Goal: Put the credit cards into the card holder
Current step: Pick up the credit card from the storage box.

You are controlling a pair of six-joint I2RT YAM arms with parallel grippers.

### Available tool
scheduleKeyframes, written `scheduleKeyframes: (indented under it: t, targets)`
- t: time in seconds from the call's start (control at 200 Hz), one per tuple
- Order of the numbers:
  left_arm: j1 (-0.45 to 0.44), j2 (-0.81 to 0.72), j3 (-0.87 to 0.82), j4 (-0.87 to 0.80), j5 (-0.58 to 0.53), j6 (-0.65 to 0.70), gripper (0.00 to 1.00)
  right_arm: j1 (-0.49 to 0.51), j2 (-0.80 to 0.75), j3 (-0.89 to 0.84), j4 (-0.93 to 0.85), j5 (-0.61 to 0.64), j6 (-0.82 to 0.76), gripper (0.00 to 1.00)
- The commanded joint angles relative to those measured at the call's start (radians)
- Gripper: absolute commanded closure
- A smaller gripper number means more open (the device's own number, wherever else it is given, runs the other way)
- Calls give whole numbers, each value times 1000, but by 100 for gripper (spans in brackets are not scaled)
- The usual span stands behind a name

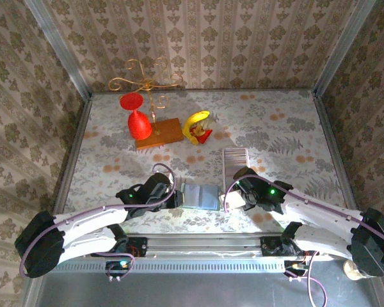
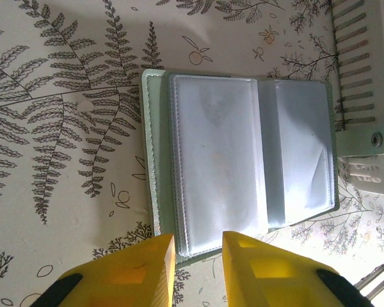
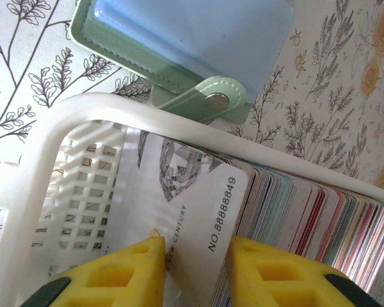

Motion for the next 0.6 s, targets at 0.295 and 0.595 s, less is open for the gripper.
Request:
scheduleKeyframes:
  t: [0.295, 0.595]
  targets:
    - [-10, 14, 9, -15, -12, -7, 75, 0, -32, 4, 17, 48, -16, 75]
    - [-10, 24, 23, -21, -14, -1, 76, 2, -54, 15, -5, 49, -10, 79]
